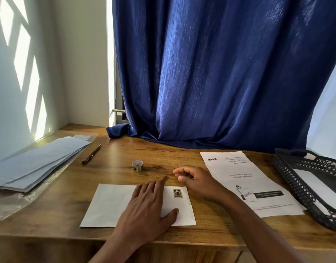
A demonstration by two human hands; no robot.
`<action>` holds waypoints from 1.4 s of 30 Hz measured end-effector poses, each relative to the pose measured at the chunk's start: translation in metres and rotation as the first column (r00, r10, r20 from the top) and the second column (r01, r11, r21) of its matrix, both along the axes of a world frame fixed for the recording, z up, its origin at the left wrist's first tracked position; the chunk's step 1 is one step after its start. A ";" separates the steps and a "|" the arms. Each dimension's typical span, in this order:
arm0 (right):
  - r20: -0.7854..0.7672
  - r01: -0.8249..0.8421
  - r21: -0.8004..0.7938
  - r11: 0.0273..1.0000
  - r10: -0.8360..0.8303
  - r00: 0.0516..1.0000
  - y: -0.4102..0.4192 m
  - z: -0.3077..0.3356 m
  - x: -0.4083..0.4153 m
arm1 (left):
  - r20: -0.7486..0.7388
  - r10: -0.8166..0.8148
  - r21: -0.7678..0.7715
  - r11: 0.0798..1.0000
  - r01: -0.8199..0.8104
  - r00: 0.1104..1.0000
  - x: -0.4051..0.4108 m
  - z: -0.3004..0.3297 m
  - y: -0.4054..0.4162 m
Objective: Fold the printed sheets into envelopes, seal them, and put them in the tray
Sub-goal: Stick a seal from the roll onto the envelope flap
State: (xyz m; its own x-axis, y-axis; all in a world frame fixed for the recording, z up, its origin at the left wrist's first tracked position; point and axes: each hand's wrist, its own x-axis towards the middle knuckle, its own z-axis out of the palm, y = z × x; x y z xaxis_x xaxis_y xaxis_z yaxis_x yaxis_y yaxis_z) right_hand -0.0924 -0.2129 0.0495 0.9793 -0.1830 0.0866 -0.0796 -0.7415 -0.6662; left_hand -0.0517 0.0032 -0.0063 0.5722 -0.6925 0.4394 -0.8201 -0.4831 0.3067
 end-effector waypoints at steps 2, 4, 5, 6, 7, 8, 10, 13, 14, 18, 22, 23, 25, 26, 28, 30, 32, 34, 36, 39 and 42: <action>-0.038 -0.049 -0.043 0.998 0.048 0.998 0.009 0.003 0.009 | -0.004 -0.002 -0.014 1.000 0.002 1.000 -0.001 0.002 0.000; -0.092 -0.086 -0.123 0.989 0.075 0.993 0.018 0.007 0.017 | -0.032 -0.008 -0.016 1.000 0.008 0.999 -0.001 0.003 0.001; -0.121 -0.105 -0.165 0.981 0.085 0.989 0.022 0.009 0.021 | -0.048 -0.009 -0.012 1.000 0.009 0.999 -0.002 0.003 0.000; -0.147 -0.123 -0.192 0.974 0.095 0.985 0.025 0.012 0.025 | -0.061 -0.008 -0.006 1.000 0.008 0.998 -0.002 0.003 0.000; -0.167 -0.138 -0.203 0.969 0.105 0.980 0.029 0.015 0.028 | -0.070 -0.007 -0.005 1.000 0.007 0.998 -0.002 0.002 0.000; -0.188 -0.152 -0.204 0.967 0.114 0.976 0.032 0.018 0.031 | -0.073 -0.008 -0.011 1.000 0.007 0.997 -0.002 0.002 0.000; -0.232 -0.171 -0.207 0.963 0.122 0.965 0.037 0.024 0.035 | -0.070 -0.017 -0.029 0.999 0.015 0.997 -0.003 0.002 0.001; -0.269 -0.178 -0.205 0.962 0.120 0.956 0.041 0.027 0.037 | -0.052 -0.022 -0.041 0.999 0.020 0.998 -0.003 0.004 0.001; -0.281 -0.183 -0.194 0.964 0.124 0.952 0.042 0.027 0.038 | -0.054 -0.021 -0.043 0.999 0.018 0.998 -0.003 0.004 0.001; -0.325 -0.211 -0.169 0.963 0.148 0.934 0.046 0.029 0.040 | -0.050 -0.026 -0.060 0.998 0.023 0.998 -0.005 0.006 0.001; -0.270 -0.274 -0.087 0.958 0.242 0.932 0.044 0.032 0.038 | 0.029 -0.069 -0.094 0.993 0.071 0.997 -0.009 0.009 0.002; -0.255 -0.274 -0.069 0.959 0.249 0.934 0.042 0.034 0.036 | 0.045 -0.079 -0.095 0.992 0.083 0.996 -0.009 0.009 0.003; -0.245 -0.248 -0.033 0.968 0.233 0.941 0.036 0.037 0.029 | 0.063 -0.093 -0.099 0.990 0.098 0.994 -0.010 0.011 0.003; -0.247 -0.238 -0.003 0.971 0.230 0.941 0.032 0.039 0.025 | 0.070 -0.096 -0.102 0.989 0.103 0.993 -0.011 0.012 0.003; -0.228 -0.205 0.049 0.978 0.210 0.951 0.021 0.043 0.013 | 0.105 -0.087 -0.099 0.990 0.097 0.991 -0.011 0.013 0.003; -0.199 -0.155 0.073 0.985 0.167 0.966 0.006 0.048 -0.003 | 0.139 -0.080 -0.116 0.989 0.097 0.987 -0.011 0.014 0.004; -0.159 -0.082 0.078 0.994 0.094 0.983 -0.013 0.056 -0.023 | 0.134 -0.091 -0.152 0.982 0.111 0.987 -0.010 0.013 0.005; -0.097 0.006 0.085 0.996 0.002 0.995 -0.037 0.066 -0.047 | 0.091 -0.086 -0.171 0.980 0.100 0.992 -0.008 0.012 0.002; -0.046 0.119 0.085 0.989 -0.115 0.992 -0.066 0.076 -0.075 | -0.017 -0.063 -0.116 0.991 0.060 0.998 -0.006 0.011 -0.006; 0.034 0.292 0.088 0.952 -0.296 0.955 -0.112 0.090 -0.120 | -0.113 -0.067 0.073 0.994 0.076 0.991 -0.009 0.008 -0.031; 0.126 0.460 0.158 0.874 -0.480 0.868 -0.157 0.102 -0.163 | -0.150 -0.111 0.187 0.973 0.138 0.983 -0.019 0.015 -0.068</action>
State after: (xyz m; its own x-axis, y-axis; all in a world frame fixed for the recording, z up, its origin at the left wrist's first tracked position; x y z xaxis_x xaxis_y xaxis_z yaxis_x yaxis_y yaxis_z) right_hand -0.2555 -0.3701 0.1513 0.7500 -0.6367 0.1794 -0.2862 -0.5568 -0.7798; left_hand -0.0706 -0.0651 0.0082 0.5213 -0.8267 0.2116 -0.8343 -0.4416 0.3301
